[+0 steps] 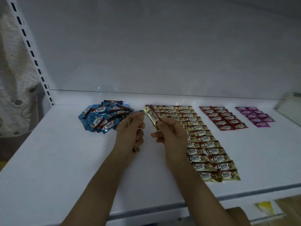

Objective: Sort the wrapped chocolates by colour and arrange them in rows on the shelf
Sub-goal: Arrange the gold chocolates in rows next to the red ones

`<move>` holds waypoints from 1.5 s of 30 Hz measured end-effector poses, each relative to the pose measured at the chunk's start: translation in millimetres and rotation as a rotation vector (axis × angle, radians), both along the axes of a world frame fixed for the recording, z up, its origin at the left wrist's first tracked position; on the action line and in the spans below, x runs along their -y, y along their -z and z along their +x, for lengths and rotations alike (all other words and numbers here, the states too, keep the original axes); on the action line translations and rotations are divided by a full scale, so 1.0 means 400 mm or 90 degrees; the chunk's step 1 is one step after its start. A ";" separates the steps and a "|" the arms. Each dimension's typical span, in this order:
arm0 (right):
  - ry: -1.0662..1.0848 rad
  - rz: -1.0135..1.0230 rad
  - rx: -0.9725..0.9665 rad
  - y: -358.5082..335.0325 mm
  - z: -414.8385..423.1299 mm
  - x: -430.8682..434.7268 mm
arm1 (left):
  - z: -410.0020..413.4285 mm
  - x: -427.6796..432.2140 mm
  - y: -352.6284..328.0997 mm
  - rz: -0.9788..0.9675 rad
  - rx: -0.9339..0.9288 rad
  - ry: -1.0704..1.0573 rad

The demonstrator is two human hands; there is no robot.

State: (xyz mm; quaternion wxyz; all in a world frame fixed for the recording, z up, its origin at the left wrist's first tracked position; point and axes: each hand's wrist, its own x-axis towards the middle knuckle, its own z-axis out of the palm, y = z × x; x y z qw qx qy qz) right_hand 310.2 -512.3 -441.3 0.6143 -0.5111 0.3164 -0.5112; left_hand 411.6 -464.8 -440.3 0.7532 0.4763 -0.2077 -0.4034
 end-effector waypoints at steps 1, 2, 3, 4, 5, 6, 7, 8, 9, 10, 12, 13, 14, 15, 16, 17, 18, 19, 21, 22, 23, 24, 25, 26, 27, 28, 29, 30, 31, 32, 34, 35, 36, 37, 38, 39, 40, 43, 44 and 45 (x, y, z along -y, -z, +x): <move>0.005 0.002 -0.006 0.001 -0.001 0.003 | -0.005 -0.003 -0.002 0.007 0.023 0.001; 0.012 -0.002 -0.014 0.001 -0.001 0.005 | -0.009 -0.005 0.000 0.020 0.056 -0.005; 0.024 -0.010 -0.026 0.005 0.001 0.009 | -0.013 -0.005 0.003 0.042 0.105 -0.013; 0.044 -0.029 -0.045 0.009 0.003 0.009 | -0.018 -0.005 0.009 0.071 0.182 -0.024; 0.066 -0.060 -0.070 0.014 0.005 0.010 | -0.023 -0.004 0.016 0.102 0.284 -0.036; 0.087 -0.097 -0.097 0.019 0.007 0.010 | -0.029 -0.004 0.023 0.119 0.385 -0.047; 0.108 -0.132 -0.123 0.023 0.009 0.010 | -0.035 -0.003 0.028 0.127 0.459 -0.060; 0.125 -0.150 -0.147 0.027 0.010 0.011 | -0.037 -0.003 0.031 0.130 0.492 -0.080; 0.138 -0.158 -0.167 0.031 0.010 0.010 | -0.037 -0.006 0.032 0.124 0.493 -0.097; 0.135 -0.160 -0.170 0.032 0.008 0.011 | -0.033 -0.007 0.033 0.113 0.480 -0.114; 0.074 -0.124 -0.138 0.031 0.006 0.018 | -0.026 -0.008 0.033 0.110 0.471 -0.134; 0.024 -0.080 -0.114 0.029 0.008 0.023 | -0.024 -0.008 0.034 0.115 0.479 -0.137; -0.011 -0.048 -0.098 0.027 0.009 0.025 | -0.025 -0.008 0.035 0.122 0.489 -0.144; -0.007 -0.046 -0.104 0.034 0.009 0.030 | -0.027 -0.008 0.037 0.129 0.490 -0.157; 0.029 -0.084 -0.137 0.041 0.010 0.035 | -0.030 -0.009 0.040 0.132 0.486 -0.178; 0.082 -0.158 -0.194 0.047 0.011 0.039 | -0.032 -0.009 0.043 0.133 0.473 -0.197; 0.126 -0.243 -0.259 0.056 0.009 0.044 | -0.034 -0.011 0.044 0.132 0.460 -0.215; 0.157 -0.314 -0.328 0.063 0.007 0.045 | -0.034 -0.012 0.042 0.127 0.446 -0.231; 0.151 -0.377 -0.477 0.073 0.007 0.053 | -0.033 -0.014 0.040 0.115 0.425 -0.253; 0.138 -0.393 -0.546 0.076 0.007 0.054 | -0.032 -0.014 0.039 0.114 0.418 -0.258; 0.141 -0.412 -0.609 0.077 0.010 0.053 | -0.033 -0.014 0.036 0.115 0.411 -0.259; 0.161 -0.442 -0.651 0.079 0.011 0.051 | -0.035 -0.013 0.034 0.114 0.406 -0.258; 0.186 -0.471 -0.673 0.078 0.015 0.046 | -0.035 -0.012 0.034 0.114 0.402 -0.257; 0.205 -0.497 -0.690 0.076 0.019 0.040 | -0.035 -0.012 0.033 0.111 0.398 -0.257; 0.217 -0.525 -0.700 0.072 0.023 0.031 | -0.033 -0.012 0.033 0.109 0.392 -0.259; 0.216 -0.555 -0.709 0.069 0.025 0.021 | -0.032 -0.012 0.034 0.105 0.383 -0.260; 0.207 -0.583 -0.723 0.067 0.026 0.012 | -0.031 -0.011 0.033 0.101 0.374 -0.261; 0.204 -0.611 -0.744 0.064 0.024 0.006 | -0.029 -0.010 0.033 0.100 0.365 -0.261; 0.199 -0.633 -0.770 0.065 0.022 0.002 | -0.030 -0.010 0.032 0.103 0.357 -0.259; 0.179 -0.645 -0.794 0.065 0.020 0.001 | -0.029 -0.010 0.032 0.107 0.355 -0.255; 0.061 -0.603 -0.855 0.054 0.027 0.004 | -0.033 -0.014 0.031 0.117 0.367 -0.233; 0.001 -0.567 -0.887 0.050 0.035 0.014 | -0.035 -0.015 0.031 0.121 0.374 -0.221; -0.036 -0.539 -0.914 0.047 0.043 0.028 | -0.037 -0.016 0.031 0.123 0.380 -0.212; -0.053 -0.521 -0.935 0.045 0.054 0.042 | -0.038 -0.018 0.028 0.127 0.382 -0.212; -0.058 -0.502 -0.944 0.043 0.064 0.054 | -0.039 -0.019 0.025 0.130 0.382 -0.215; -0.056 -0.483 -0.944 0.046 0.073 0.064 | -0.041 -0.020 0.021 0.133 0.381 -0.217; -0.053 -0.467 -0.940 0.051 0.080 0.071 | -0.041 -0.021 0.020 0.130 0.378 -0.217; -0.037 -0.446 -0.926 0.065 0.081 0.076 | -0.043 -0.021 0.013 0.124 0.382 -0.203; -0.028 -0.451 -0.920 0.066 0.079 0.076 | -0.042 -0.020 0.015 0.123 0.385 -0.204; -0.019 -0.460 -0.913 0.068 0.077 0.076 | -0.042 -0.019 0.017 0.122 0.387 -0.205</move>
